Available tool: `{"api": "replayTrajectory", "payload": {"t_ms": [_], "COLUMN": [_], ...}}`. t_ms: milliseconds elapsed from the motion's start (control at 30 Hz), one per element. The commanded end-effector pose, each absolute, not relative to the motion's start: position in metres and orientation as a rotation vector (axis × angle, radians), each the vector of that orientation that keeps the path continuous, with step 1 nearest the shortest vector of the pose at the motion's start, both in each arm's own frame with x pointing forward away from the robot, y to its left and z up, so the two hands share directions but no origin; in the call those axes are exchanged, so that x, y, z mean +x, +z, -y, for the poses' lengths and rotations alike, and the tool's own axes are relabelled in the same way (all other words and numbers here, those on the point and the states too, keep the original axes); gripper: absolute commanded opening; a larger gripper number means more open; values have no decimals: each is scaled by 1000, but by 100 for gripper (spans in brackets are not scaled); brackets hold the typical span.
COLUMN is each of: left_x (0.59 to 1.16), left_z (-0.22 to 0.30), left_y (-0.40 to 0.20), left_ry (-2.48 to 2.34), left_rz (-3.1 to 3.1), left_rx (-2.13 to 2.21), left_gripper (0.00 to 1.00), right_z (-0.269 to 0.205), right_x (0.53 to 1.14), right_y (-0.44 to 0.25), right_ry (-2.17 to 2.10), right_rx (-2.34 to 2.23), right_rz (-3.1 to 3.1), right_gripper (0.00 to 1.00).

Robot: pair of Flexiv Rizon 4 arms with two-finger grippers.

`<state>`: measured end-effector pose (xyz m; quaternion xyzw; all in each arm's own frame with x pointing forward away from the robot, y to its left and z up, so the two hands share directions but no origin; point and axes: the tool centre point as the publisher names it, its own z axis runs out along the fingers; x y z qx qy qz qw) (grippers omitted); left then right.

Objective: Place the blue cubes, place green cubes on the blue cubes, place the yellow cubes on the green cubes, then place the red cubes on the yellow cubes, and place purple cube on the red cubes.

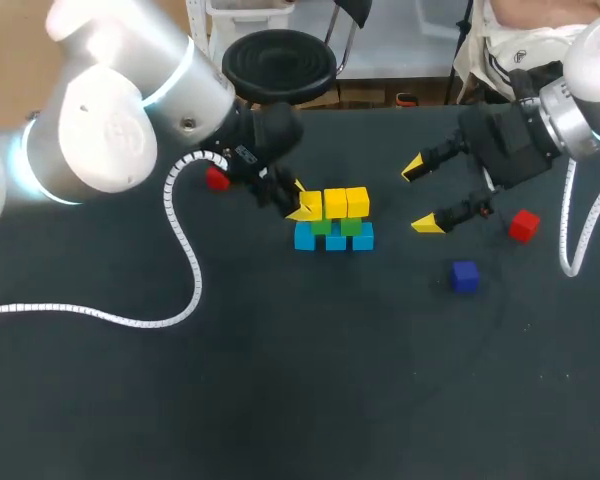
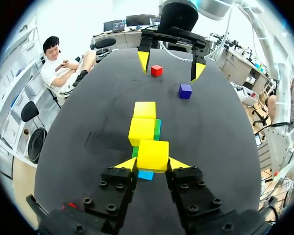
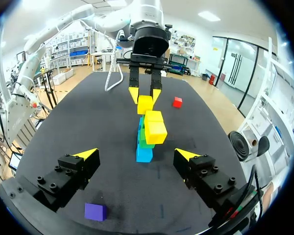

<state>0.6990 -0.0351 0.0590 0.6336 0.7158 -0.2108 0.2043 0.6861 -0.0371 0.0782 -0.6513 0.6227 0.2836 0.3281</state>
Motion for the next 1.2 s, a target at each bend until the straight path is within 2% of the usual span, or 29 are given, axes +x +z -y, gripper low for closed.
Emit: {"api": "replayTrajectory", "payload": {"t_ms": [33,1200], "left_x": [701,703], "left_z": [37,42], "left_y": [58,55], "left_ry": [-591,-591], "left_rz": [-2000,-2031], "left_rx": [1767,1754], "left_gripper": [0,0], "right_z": [37,37], "right_x": [686,686], "right_y": [78,78], "right_ry": [742,742], "right_rx": [-1704,-1704], "right_rz": [-1629,-1629], "right_gripper": [100,100]}}
